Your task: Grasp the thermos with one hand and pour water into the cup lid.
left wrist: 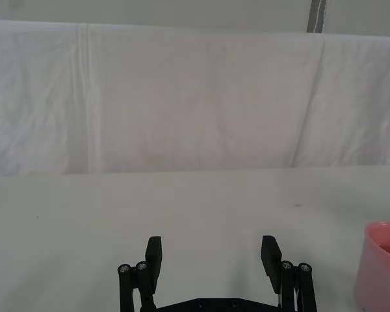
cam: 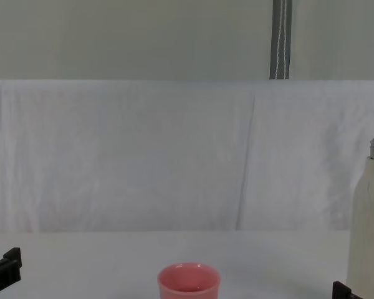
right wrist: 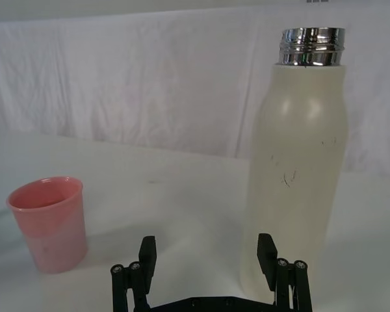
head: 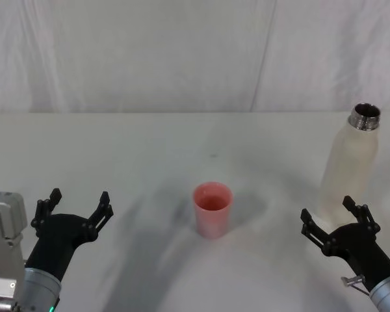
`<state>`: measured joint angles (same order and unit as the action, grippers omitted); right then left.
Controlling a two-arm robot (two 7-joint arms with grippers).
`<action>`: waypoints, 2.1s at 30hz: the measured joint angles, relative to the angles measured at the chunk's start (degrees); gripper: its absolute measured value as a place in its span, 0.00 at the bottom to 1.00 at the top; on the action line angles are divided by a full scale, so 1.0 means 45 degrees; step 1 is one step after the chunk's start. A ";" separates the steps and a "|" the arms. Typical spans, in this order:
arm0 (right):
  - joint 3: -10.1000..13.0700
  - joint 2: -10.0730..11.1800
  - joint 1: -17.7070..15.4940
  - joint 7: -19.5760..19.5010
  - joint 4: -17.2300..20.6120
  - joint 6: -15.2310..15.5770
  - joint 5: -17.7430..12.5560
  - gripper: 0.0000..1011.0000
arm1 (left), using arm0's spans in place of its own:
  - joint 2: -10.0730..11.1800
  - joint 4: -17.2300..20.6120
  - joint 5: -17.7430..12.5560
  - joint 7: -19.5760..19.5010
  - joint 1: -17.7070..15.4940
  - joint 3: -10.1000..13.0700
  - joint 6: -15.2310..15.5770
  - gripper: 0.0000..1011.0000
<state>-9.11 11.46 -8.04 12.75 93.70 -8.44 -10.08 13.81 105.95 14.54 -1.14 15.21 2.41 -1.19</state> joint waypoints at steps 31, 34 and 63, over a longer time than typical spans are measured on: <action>-0.0275 -0.0067 0.0388 0.0141 -0.0383 -0.0072 -0.0027 0.99 | 0.0000 0.0000 0.0000 -0.0001 0.0000 0.0000 0.0000 0.99; -0.0289 -0.0076 0.0391 0.0140 -0.0404 -0.0078 -0.0034 0.99 | 0.0000 0.0000 0.0000 0.0000 0.0000 0.0000 0.0000 0.99; -0.0334 -0.0110 0.0351 0.0191 -0.0493 -0.0120 -0.0146 0.99 | 0.0000 0.0000 0.0000 -0.0001 0.0000 0.0000 0.0000 0.99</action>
<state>-10.61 10.97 -6.46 13.61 91.48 -8.98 -10.73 13.80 105.95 14.54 -1.14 15.21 2.41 -1.19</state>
